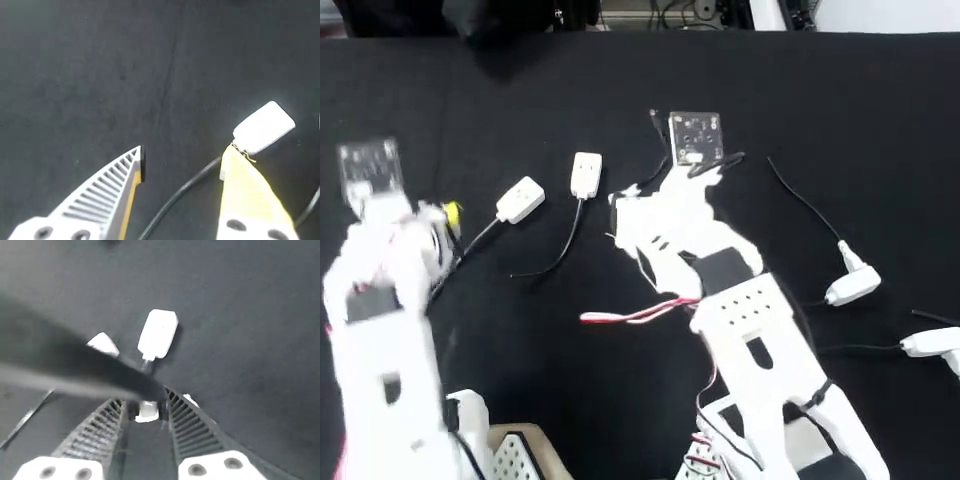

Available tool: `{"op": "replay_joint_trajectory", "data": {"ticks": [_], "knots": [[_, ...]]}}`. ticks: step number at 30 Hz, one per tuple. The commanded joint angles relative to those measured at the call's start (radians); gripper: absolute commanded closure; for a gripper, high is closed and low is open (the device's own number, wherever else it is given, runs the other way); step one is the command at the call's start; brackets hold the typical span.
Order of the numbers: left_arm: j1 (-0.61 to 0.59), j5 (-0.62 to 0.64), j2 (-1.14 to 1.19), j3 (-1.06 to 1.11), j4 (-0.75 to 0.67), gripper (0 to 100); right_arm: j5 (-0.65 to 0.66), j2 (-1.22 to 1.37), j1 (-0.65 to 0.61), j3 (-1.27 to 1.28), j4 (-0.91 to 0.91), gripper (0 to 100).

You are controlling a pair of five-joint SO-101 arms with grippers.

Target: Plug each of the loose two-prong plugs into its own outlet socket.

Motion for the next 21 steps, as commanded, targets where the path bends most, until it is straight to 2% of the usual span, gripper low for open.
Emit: {"op": "replay_joint_trajectory", "data": {"ticks": [1, 3, 7, 14, 21], "knots": [[0.088, 0.006, 0.388, -0.328, 0.094, 74, 0.121, -0.002, 0.074, -0.108, 0.055, 98.5], [0.15, -0.009, 0.477, -0.377, 0.101, 74, 0.196, -0.002, 0.097, -0.128, 0.084, 98.5], [0.252, -0.115, 0.585, -0.41, 0.029, 74, 0.296, -0.002, 0.121, -0.142, 0.101, 98.5], [0.297, -0.321, 0.724, -0.427, -0.008, 74, 0.361, 0.13, 0.153, -0.217, 0.114, 98.6], [0.334, -0.35, 0.893, -0.561, -0.002, 74, 0.374, 0.41, 0.221, -0.447, 0.227, 98.6]]}}
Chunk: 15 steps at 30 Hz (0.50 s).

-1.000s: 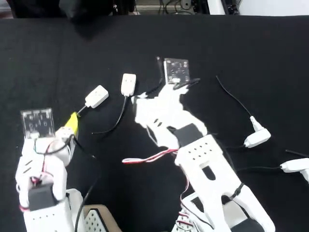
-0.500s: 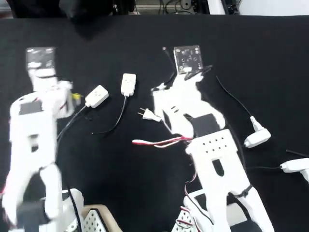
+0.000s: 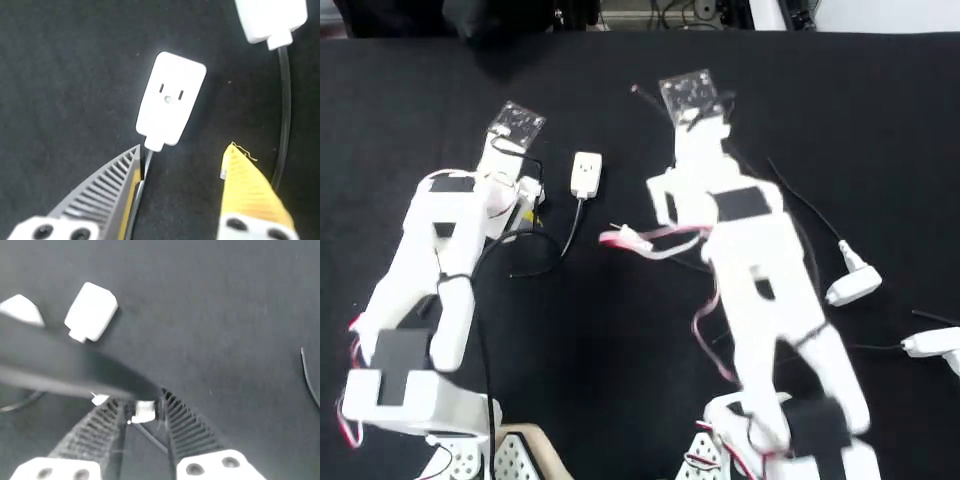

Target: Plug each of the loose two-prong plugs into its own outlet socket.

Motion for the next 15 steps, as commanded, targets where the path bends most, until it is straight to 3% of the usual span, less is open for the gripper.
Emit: {"op": "replay_joint_trajectory", "data": {"ticks": [1, 15], "knots": [[0.033, -0.012, 0.095, -0.147, -0.012, 74, 0.012, 0.079, 0.054, -0.14, 0.038, 98.6], [0.082, -0.081, 0.203, -0.265, 0.021, 74, 0.014, 0.094, 0.066, -0.154, 0.038, 98.6]]}}
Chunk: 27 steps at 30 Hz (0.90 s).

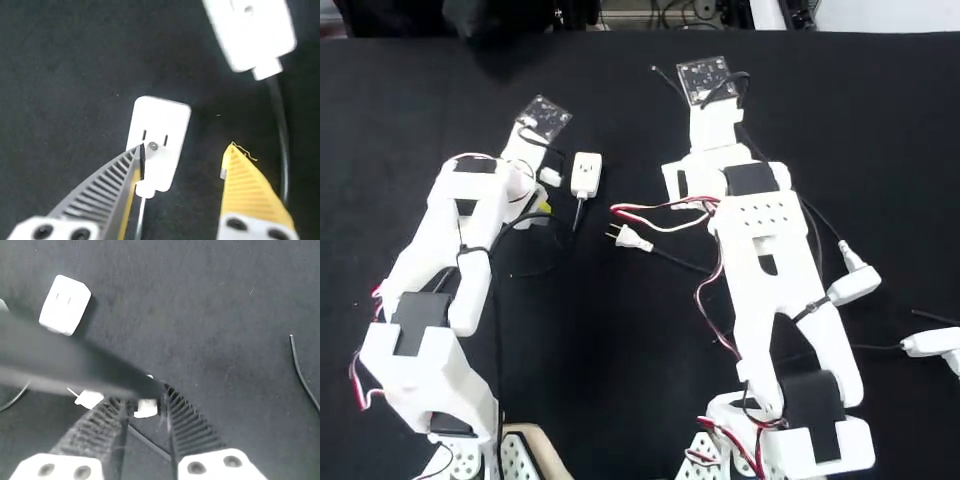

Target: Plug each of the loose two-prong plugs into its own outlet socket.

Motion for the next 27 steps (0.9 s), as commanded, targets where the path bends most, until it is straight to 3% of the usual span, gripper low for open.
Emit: {"op": "replay_joint_trajectory", "data": {"ticks": [1, 11, 24, 27], "knots": [[0.033, -0.009, -0.017, -0.068, 0.029, 74, 0.006, -0.001, 0.012, -0.059, 0.005, 98.6], [0.025, -0.035, 0.094, -0.097, -0.055, 74, 0.008, -0.001, 0.012, -0.056, 0.005, 98.6], [-0.068, -0.14, 0.295, -0.237, -0.041, 74, 0.008, 0.001, 0.009, -0.054, 0.005, 98.6], [-0.067, -0.14, 0.298, -0.294, 0.037, 74, 0.008, 0.001, 0.009, -0.054, 0.005, 98.6]]}}
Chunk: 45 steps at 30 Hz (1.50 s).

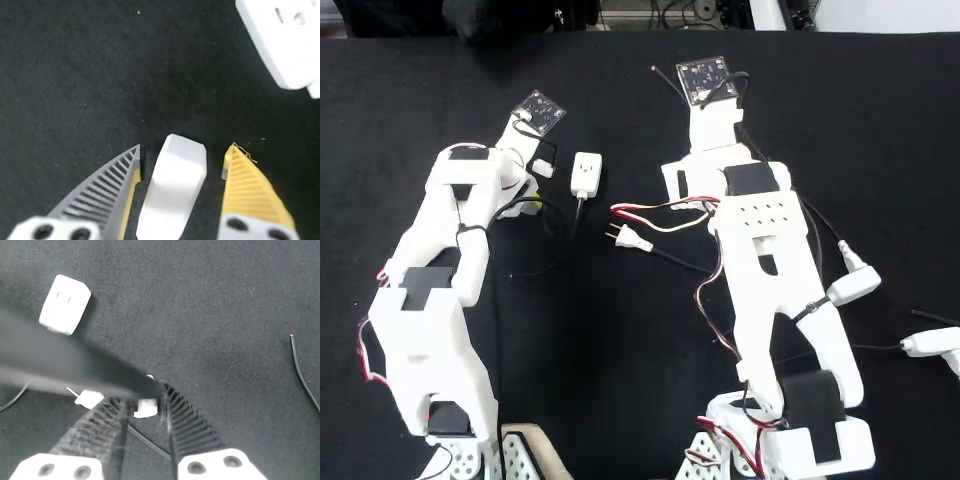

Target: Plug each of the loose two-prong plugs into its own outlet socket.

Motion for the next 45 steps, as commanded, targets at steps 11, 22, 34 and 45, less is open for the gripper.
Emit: {"op": "replay_joint_trajectory", "data": {"ticks": [11, 22, 34, 45], "knots": [[-0.03, -0.028, 0.021, -0.343, 0.413, 95, 0.008, 0.001, 0.009, -0.054, 0.005, 98.6], [0.038, 0.026, -0.153, -0.378, 0.81, 97, 0.008, -0.001, 0.015, -0.059, 0.009, 98.6], [0.332, 0.221, -0.617, 0.404, 0.559, 97, 0.008, -0.004, 0.058, -0.088, 0.041, 98.6], [0.367, 0.227, -0.812, 0.854, 0.046, 89, 0.008, 0.001, 0.054, -0.088, 0.041, 98.6]]}}
